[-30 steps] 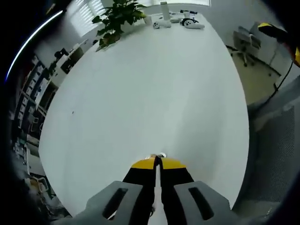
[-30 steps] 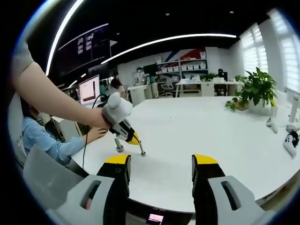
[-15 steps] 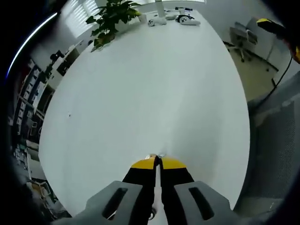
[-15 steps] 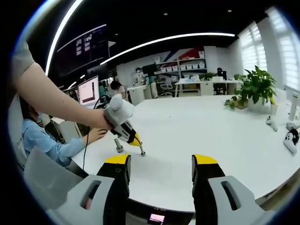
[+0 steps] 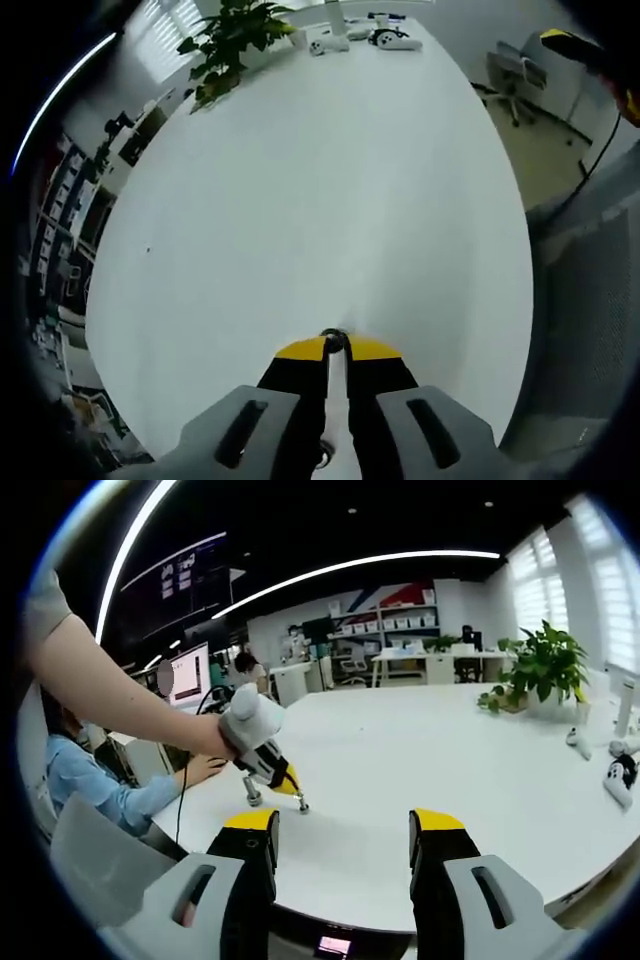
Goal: Place the washer onto the threaded stud by aligning its center hole with the stud, sliding it down to the base, and recovering from edge contact or off-axis alignment until the washer reaches the visible bottom stop.
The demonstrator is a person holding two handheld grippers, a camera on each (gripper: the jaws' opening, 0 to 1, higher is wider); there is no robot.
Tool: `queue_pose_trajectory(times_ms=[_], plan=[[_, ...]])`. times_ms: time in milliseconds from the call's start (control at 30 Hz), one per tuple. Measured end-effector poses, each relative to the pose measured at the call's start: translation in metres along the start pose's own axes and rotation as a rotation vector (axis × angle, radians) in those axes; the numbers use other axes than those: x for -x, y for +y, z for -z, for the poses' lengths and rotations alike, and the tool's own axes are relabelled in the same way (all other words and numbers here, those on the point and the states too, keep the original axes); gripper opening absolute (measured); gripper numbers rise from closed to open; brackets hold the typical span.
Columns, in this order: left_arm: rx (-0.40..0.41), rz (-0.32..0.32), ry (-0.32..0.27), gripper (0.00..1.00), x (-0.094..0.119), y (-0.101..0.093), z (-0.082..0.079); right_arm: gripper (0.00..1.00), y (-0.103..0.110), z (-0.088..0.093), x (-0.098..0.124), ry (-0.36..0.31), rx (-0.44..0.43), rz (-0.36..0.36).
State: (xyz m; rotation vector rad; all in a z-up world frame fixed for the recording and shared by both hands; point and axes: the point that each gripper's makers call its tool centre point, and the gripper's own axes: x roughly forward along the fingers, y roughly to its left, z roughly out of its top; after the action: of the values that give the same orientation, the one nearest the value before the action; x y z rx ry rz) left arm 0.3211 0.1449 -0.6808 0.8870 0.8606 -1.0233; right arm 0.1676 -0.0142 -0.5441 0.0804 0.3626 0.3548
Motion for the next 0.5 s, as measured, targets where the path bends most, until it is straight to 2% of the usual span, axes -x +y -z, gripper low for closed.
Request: queue_pose_trajectory(times_ms=[200, 500], plan=[[0.014, -0.018, 0.005, 0.04, 0.002, 0.006, 0.003, 0.55, 0.0, 0.0, 0.0, 0.0, 0.001, 0.001], [0.071, -0.049, -0.035, 0.04, 0.01, 0.013, 0.0, 0.55, -0.001, -0.001, 0.0, -0.004, -0.002, 0.004]])
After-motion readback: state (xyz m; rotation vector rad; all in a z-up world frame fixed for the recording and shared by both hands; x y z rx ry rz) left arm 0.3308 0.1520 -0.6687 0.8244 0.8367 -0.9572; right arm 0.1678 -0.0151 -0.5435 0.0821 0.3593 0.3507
